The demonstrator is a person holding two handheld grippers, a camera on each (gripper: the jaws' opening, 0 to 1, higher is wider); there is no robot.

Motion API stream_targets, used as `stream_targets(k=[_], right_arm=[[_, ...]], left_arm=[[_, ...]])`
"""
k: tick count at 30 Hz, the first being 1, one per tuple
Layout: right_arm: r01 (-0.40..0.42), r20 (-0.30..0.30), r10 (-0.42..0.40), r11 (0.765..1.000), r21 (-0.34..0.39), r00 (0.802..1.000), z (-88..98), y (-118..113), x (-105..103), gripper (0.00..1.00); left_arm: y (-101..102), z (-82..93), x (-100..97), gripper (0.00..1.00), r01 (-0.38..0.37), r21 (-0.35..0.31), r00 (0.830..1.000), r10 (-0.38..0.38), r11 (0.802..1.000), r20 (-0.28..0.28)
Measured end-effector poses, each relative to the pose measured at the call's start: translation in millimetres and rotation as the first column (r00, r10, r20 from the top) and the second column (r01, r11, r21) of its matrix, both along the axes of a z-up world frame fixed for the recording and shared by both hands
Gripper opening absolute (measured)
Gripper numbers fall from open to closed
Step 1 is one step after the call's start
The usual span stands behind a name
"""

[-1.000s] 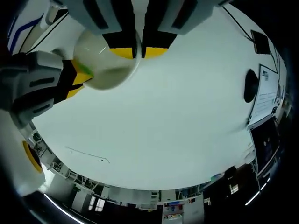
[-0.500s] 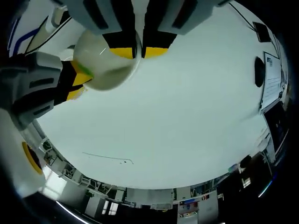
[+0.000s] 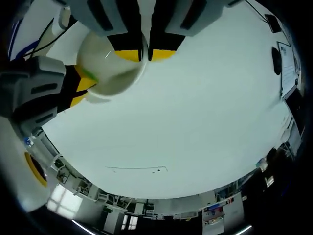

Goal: Tidy tabletop coffee trays, cups and spoons，present forward

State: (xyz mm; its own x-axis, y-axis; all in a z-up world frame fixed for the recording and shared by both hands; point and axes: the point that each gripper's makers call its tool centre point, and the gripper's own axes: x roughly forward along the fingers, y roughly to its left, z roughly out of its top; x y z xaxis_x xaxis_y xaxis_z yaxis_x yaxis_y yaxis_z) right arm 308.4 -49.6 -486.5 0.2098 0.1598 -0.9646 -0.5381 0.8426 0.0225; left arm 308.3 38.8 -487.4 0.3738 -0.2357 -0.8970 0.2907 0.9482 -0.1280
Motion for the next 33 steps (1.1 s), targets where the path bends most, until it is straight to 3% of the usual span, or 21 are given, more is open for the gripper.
stream_targets(k=[7, 11, 22, 33], right_arm=[[0.062, -0.024, -0.062, 0.998, 0.015, 0.998, -4.4, -42, -2, 0.05], [0.079, -0.033, -0.079, 0.997, 0.019, 0.996, -7.4, -58, -7, 0.05], [0.097, -0.061, -0.095, 0.995, 0.026, 0.994, -11.2, -78, -4, 0.05], [0.105, -0.074, -0.101, 0.994, 0.042, 0.992, -21.1, -80, -1, 0.05]], left_arm=[[-44, -2.4, -1.0, 0.06, 0.07, 0.0, 0.998, -0.07, 0.998, -0.005], [-59, -4.0, -1.8, 0.06, 0.099, 0.009, 0.995, -0.099, 0.995, -0.008], [-78, -7.0, -5.1, 0.06, 0.141, 0.025, 0.989, -0.14, 0.99, -0.039], [-80, -16.7, -6.1, 0.07, 0.148, 0.037, 0.988, -0.146, 0.988, -0.052]])
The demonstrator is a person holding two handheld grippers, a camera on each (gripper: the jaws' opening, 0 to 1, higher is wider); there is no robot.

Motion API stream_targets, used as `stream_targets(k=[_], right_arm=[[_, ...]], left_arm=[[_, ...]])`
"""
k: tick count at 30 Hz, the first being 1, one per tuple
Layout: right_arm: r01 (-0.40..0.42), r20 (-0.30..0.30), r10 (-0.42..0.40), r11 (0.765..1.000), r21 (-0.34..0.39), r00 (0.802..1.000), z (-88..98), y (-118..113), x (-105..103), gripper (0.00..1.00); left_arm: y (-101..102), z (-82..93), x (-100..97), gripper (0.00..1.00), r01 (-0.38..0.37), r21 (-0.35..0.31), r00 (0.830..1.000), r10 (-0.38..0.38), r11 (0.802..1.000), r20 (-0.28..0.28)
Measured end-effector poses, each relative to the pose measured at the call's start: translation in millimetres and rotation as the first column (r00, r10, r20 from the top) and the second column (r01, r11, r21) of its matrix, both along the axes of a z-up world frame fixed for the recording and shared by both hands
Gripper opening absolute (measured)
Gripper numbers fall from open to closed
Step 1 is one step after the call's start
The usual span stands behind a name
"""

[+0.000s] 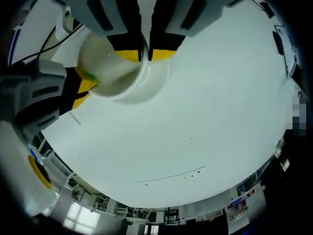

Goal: Tidy tabletop coffee trays, cups and spoons，present forward

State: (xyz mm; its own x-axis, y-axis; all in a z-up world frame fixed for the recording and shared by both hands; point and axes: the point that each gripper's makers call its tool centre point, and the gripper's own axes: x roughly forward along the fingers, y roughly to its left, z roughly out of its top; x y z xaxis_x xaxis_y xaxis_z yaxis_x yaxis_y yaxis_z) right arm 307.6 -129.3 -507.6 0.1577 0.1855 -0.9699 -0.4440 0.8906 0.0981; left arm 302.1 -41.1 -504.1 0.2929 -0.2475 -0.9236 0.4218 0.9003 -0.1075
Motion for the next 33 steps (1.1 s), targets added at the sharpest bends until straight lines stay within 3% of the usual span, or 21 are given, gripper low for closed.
stream_targets(k=[14, 25, 28, 33], right_arm=[[-0.003, -0.009, 0.003, 1.0, 0.012, 1.0, -12.6, 3, 3, 0.05], [-0.044, 0.048, 0.043, 0.999, 0.008, 0.998, -13.7, 4, 11, 0.07], [-0.101, 0.139, 0.097, 0.995, 0.019, 0.986, -13.4, 8, 16, 0.07], [-0.097, 0.139, 0.092, 0.995, 0.03, 0.986, -14.8, 6, 17, 0.08]], left_arm=[[1, -12.5, 5.2, 0.07, -0.011, -0.007, 1.0, 0.011, 1.0, -0.008], [1, -15.0, 5.7, 0.08, -0.003, -0.015, 1.0, 0.004, 1.0, 0.019], [0, -14.8, 6.3, 0.09, 0.011, -0.022, 0.999, -0.01, 1.0, 0.049], [0, -14.4, 7.7, 0.09, 0.03, -0.049, 0.997, -0.026, 0.998, 0.076]])
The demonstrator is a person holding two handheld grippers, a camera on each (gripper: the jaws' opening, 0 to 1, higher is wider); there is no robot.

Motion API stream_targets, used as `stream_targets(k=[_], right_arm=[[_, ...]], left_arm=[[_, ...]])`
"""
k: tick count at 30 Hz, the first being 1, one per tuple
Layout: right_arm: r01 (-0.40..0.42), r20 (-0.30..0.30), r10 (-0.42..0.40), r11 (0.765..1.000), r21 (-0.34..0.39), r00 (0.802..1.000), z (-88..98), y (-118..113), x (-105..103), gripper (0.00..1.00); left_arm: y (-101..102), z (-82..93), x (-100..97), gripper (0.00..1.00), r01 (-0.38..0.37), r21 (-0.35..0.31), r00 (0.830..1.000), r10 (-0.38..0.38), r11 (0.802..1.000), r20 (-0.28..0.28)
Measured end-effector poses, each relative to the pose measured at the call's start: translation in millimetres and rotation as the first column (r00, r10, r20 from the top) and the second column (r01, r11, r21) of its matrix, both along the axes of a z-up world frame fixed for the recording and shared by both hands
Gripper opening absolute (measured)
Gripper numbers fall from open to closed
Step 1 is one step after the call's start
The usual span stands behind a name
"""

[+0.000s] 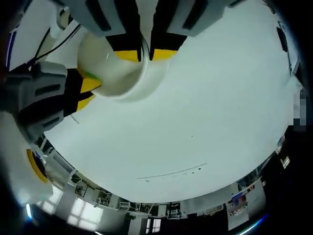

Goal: Tidy tabletop coffee trays, cups and spoons，present forward

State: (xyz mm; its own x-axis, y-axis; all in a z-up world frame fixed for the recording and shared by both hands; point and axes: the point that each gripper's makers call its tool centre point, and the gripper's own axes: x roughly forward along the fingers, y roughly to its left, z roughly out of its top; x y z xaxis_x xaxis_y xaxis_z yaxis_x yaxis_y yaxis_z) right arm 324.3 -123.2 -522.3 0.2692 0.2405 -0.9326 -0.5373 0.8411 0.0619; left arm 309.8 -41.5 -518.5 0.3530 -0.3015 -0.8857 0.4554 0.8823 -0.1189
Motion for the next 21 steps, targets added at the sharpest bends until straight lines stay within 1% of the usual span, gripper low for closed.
stream_targets(k=[1, 2, 4, 12, 14, 16, 17, 19, 20, 21], right_arm=[[-0.001, 0.009, 0.001, 1.0, 0.002, 1.0, -0.1, 0, 1, 0.08], [0.001, 0.013, -0.001, 1.0, 0.004, 1.0, 0.1, 1, -5, 0.08], [0.001, 0.019, -0.001, 1.0, 0.005, 1.0, 0.2, 1, -6, 0.08], [-0.015, 0.048, 0.014, 1.0, 0.015, 0.999, 0.8, -1, -6, 0.08], [-0.035, 0.072, 0.033, 0.999, 0.028, 0.997, 1.3, 0, -7, 0.09], [-0.053, 0.09, 0.05, 0.998, 0.033, 0.995, 1.3, 0, -9, 0.09], [-0.053, 0.091, 0.05, 0.998, 0.034, 0.995, 1.0, 0, -9, 0.09], [-0.057, 0.108, 0.051, 0.997, 0.051, 0.993, 2.1, 0, -6, 0.09], [-0.06, 0.113, 0.054, 0.997, 0.055, 0.992, 2.2, 1, -5, 0.1], [-0.07, 0.124, 0.062, 0.996, 0.058, 0.99, 2.4, 2, -5, 0.1]], left_arm=[[-1, 1.3, 7.0, 0.09, 0.001, -0.008, 1.0, -0.001, 1.0, 0.011], [-1, 1.4, 10.5, 0.09, 0.003, -0.01, 1.0, -0.003, 1.0, 0.017], [-1, 1.7, 8.0, 0.09, 0.001, -0.021, 1.0, 0.0, 1.0, 0.023], [-3, 2.0, 10.2, 0.1, 0.019, -0.03, 0.998, -0.017, 0.999, 0.054], [-3, 3.1, 17.7, 0.1, 0.041, -0.036, 0.996, -0.038, 0.999, 0.079], [-5, 5.0, 24.6, 0.11, 0.078, -0.039, 0.99, -0.073, 0.996, 0.121], [-4, 5.1, 18.0, 0.11, 0.069, -0.043, 0.991, -0.064, 0.997, 0.118], [-3, 5.6, 16.9, 0.11, 0.074, -0.054, 0.989, -0.066, 0.996, 0.133], [-4, 6.7, 18.1, 0.11, 0.088, -0.067, 0.985, -0.077, 0.994, 0.154], [-4, 6.9, 16.7, 0.12, 0.089, -0.07, 0.984, -0.077, 0.994, 0.158]])
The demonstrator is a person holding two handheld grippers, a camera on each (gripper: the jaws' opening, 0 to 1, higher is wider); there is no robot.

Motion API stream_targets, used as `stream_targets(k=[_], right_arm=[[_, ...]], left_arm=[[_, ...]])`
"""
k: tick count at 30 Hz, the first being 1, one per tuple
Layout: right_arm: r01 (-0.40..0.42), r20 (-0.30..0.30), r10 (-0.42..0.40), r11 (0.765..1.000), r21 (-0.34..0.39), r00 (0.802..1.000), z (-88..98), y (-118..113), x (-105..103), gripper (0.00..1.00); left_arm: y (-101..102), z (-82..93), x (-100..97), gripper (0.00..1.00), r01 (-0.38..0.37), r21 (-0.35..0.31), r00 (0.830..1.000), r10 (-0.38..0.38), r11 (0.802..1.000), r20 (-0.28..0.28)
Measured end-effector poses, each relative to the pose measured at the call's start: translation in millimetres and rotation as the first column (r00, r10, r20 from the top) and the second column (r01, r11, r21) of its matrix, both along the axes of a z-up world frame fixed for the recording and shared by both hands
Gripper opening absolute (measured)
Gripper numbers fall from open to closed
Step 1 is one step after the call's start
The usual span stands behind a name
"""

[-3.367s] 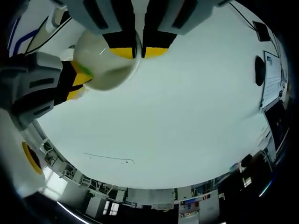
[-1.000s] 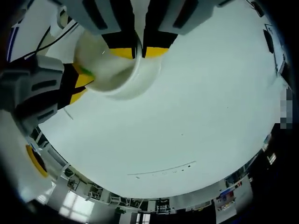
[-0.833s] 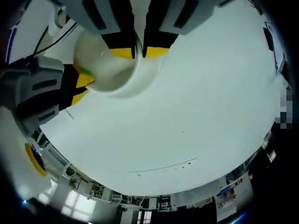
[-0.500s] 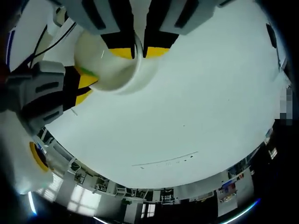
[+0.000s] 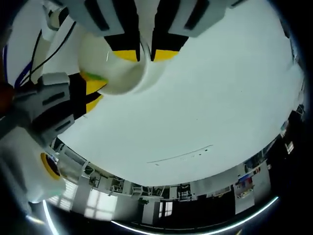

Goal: Tidy tabletop coffee trays, cups and spoons，present forward

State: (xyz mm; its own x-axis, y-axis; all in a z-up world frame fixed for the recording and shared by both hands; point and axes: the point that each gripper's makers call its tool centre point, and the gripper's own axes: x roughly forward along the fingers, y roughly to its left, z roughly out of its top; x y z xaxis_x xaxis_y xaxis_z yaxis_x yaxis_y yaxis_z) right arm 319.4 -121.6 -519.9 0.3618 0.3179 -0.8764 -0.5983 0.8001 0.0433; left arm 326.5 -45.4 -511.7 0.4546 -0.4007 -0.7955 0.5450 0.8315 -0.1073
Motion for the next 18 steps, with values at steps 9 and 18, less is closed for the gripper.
stream_targets(k=[9, 18], right_arm=[[-0.075, 0.122, 0.064, 0.994, 0.083, 0.99, 21.9, 7, 0, 0.16], [-0.087, 0.38, 0.0, 0.973, 0.212, 0.925, 80.2, 1, 6, 0.2]], left_arm=[[-1, 19.7, 5.0, 0.11, 0.052, -0.093, 0.986, -0.036, 0.994, 0.165], [22, 83.6, 12.5, 0.12, 0.093, -0.223, 0.892, 0.019, 0.97, 0.451]])
